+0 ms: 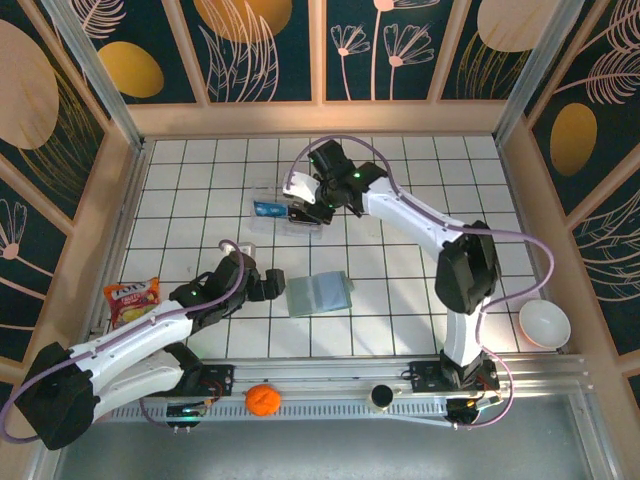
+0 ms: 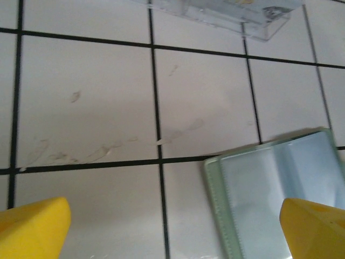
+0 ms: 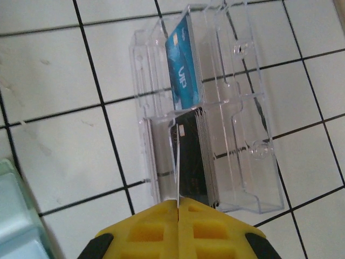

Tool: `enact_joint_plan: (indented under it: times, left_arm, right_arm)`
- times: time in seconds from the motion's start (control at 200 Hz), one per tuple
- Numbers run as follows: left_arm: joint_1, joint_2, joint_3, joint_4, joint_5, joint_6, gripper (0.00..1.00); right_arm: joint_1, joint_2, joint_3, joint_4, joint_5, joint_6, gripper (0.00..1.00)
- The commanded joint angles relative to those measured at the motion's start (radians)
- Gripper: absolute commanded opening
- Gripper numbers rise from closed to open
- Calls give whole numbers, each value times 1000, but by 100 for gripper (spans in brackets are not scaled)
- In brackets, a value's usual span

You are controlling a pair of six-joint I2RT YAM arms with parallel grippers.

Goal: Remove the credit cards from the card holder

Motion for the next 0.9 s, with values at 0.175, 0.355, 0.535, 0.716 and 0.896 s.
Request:
enact_joint_plan:
  times: [0.175,0.355,0.535,0.716,0.896]
  left_arm:
    - [5,2,68,-106,-93,-6,99]
    - [6,18,70,-104,-92,-4,99]
    - [4,23,66,-93,-86,-2,99]
    - [6,18,59,-90,-83,-8,99]
    - [6,4,55,-96,-84,-12,99]
  right_arm:
    - [-13,152,176,-98,26,-137,0]
    - [-12,185,205,-85,19,-143,0]
    - [-5,218,204,-76,26,-128,0]
    - [-1,247,205,-74,47,-100,0]
    - [2,271,217,-86,67,-72,0]
